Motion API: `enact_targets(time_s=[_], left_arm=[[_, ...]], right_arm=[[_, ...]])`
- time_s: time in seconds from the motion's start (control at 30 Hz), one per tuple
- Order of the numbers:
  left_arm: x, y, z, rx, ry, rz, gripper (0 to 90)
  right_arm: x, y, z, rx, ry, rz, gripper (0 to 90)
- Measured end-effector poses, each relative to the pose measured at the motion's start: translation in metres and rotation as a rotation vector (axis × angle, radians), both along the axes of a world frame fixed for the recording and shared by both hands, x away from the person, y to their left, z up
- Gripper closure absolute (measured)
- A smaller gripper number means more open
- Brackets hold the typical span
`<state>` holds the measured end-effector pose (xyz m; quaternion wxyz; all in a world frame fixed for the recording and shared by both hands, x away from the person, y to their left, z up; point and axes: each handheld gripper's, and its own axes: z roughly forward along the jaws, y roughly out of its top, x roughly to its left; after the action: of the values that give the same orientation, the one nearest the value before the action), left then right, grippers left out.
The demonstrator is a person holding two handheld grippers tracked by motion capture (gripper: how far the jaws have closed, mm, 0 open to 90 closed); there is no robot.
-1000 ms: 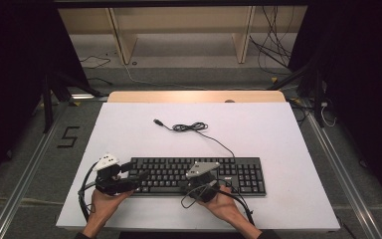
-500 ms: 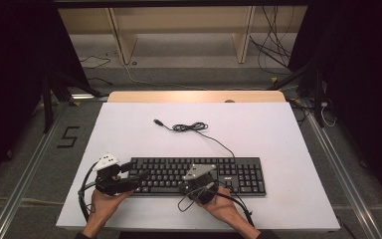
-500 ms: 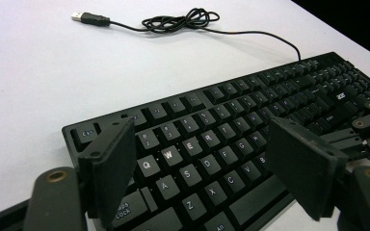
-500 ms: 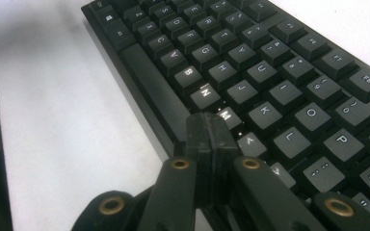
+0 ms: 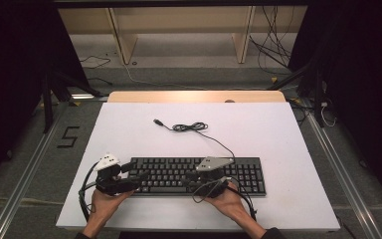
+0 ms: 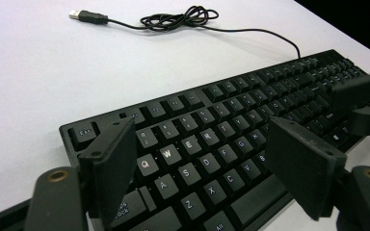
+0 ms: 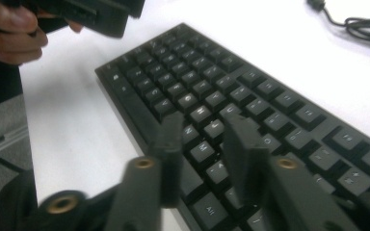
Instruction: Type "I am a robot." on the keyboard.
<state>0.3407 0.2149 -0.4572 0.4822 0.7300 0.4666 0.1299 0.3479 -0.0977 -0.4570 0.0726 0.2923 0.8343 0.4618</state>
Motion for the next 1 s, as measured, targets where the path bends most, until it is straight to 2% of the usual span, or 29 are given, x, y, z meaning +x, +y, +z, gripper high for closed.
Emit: enact_targets(time_s=[0.17,0.3,0.33,0.53,0.8,1.0], left_arm=[[0.0,0.0,0.0,-0.001,0.0,0.001,26.7],[0.0,0.0,0.0,0.0,0.001,0.0,26.7],[0.0,0.0,0.0,-0.002,0.001,0.001,26.7],[0.001,0.0,-0.001,-0.001,0.005,0.001,26.7],[0.002,0.0,-0.001,0.008,0.015,-0.002,26.8],[0.003,0.0,-0.002,0.016,0.02,-0.008,34.5]], right_arm=[[0.002,-0.006,0.005,0.017,-0.01,-0.036,48.8],[0.002,-0.01,0.008,0.031,-0.014,-0.05,42.5],[0.002,-0.012,0.009,0.035,-0.017,-0.062,37.0],[0.001,-0.017,0.01,0.035,-0.022,-0.07,28.3],[-0.002,-0.022,0.013,0.042,-0.025,-0.071,26.5],[-0.005,-0.025,0.014,0.044,-0.026,-0.074,26.3]])
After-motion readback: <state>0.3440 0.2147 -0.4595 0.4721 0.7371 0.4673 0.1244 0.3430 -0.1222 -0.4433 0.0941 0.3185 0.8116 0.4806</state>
